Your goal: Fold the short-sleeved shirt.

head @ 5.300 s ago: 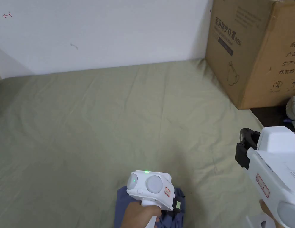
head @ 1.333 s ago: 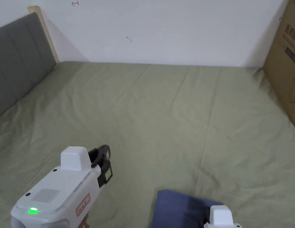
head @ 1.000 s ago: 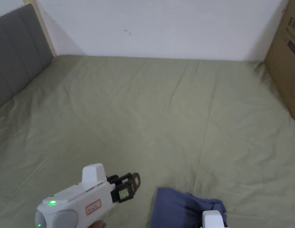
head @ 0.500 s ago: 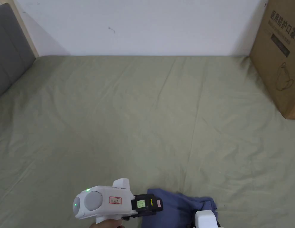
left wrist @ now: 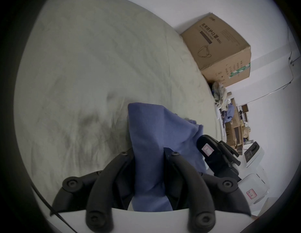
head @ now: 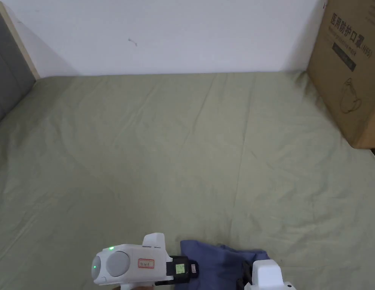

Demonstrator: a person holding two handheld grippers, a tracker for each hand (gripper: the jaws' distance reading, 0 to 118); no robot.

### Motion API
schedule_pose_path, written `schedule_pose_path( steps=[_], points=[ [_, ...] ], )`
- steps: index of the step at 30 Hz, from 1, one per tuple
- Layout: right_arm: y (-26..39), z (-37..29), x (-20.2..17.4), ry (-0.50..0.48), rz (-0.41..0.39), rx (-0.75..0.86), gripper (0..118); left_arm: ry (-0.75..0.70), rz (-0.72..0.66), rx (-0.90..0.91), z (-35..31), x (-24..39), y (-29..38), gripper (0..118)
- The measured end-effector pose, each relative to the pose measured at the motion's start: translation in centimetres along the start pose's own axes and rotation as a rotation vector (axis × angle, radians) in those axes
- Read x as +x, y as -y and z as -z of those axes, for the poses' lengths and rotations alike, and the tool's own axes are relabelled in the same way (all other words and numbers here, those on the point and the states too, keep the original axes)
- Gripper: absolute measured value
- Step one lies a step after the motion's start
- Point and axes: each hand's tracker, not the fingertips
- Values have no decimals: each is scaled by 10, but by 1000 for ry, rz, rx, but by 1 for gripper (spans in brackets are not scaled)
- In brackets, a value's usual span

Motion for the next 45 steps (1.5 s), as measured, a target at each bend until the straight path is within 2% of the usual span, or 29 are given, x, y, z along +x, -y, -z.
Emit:
schedule_pose_path(
  steps=[3,5,12,16,21,27,33,35,36,37,40,45],
  points=[
    [-28,-22,-12,-8,-29,71,0,-10,8,30,-27,-9,-11,27],
    [-45,-30,-16,-19,-22,110,0,-65,62,68,-55,-24,-25,26],
    [-90,-36,-56,-53,-63,187,0,-294,80,155,-177,-110,-65,26],
    [-109,-27,-84,-73,-81,193,0,-462,48,201,-251,-168,-84,26],
    [-123,-2,-110,-87,-113,184,0,-572,-53,221,-322,-247,-100,26],
    [-128,12,-121,-87,-125,170,0,-553,-182,184,-333,-311,-103,27],
    [-126,3,-120,-85,-152,151,0,-562,-189,164,-318,-330,-105,27],
    [-126,-2,-117,-81,-154,152,0,-558,-205,166,-319,-328,-105,39],
    [-126,-6,-115,-80,-152,153,0,-568,-211,167,-320,-328,-105,49],
    [-126,-10,-112,-78,-146,157,0,-602,-212,172,-320,-325,-105,65],
    [-130,-23,-107,-70,-136,177,0,-690,-160,249,-328,-304,-101,86],
    [-144,-63,-93,-56,-112,256,0,-691,-105,383,-355,-249,-99,87]
  ],
)
